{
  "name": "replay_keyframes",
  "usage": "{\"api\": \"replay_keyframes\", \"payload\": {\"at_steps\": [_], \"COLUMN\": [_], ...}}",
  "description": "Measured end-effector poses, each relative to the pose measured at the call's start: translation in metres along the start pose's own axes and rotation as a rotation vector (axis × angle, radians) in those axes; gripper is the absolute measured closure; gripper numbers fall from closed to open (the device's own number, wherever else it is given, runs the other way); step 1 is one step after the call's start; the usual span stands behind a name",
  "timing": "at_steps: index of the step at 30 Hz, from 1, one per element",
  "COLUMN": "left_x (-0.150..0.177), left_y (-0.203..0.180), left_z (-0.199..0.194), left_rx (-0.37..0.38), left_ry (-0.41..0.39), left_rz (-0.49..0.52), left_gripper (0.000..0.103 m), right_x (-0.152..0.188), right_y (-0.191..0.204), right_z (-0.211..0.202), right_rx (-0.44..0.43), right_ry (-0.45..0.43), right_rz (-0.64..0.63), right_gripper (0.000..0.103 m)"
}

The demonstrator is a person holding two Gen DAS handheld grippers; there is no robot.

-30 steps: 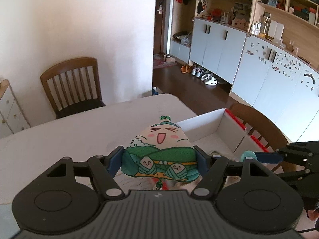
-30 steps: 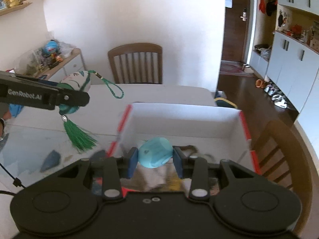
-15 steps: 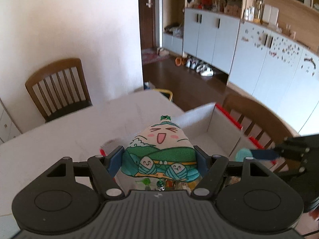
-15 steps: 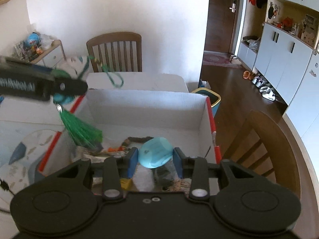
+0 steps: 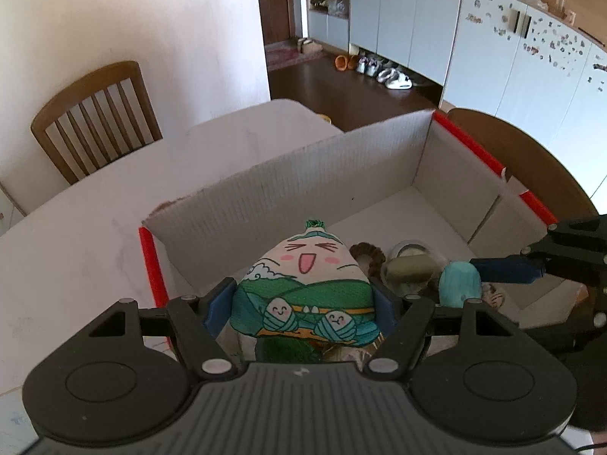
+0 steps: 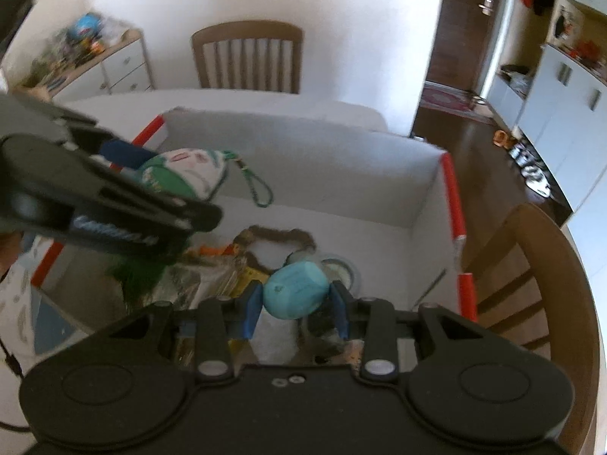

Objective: Organize objects
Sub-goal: 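Carry the green sachet and teal ball over the red shoebox and lower them, then open both tools to release the sachet and teal ball into the box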

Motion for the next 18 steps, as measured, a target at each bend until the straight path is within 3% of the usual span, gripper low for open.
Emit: {"api": "replay_keyframes", "payload": {"at_steps": [8,18], "left_x": [0.003,-0.002], "left_y": [0.002,0.0], "left_z": [0.021,0.024], "left_rx": [0.012,0.005], "left_ry": [0.048,0.043], "left_rz": [-0.023,-0.006], "left_gripper": [0.029,0.028], "right_x": [-0.005,-0.006], "right_y": [-0.001,-0.004], "right_z": [0.012,0.01], "right_rx": [-0.007,-0.023], "right_ry": [0.006,0.015], "right_rz": [-0.019,-0.016], "right_gripper": [0.066,0.062]}}
Point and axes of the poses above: each gripper's, at about its wrist camera, not at the fingertips, and z roughly the way its jaws point, y to its left, x to its underside, the point moved 3 cm from there along z, roughly the way its jaws point, and after that the axes turned 9 degrees about y, right-handed, at the moved point
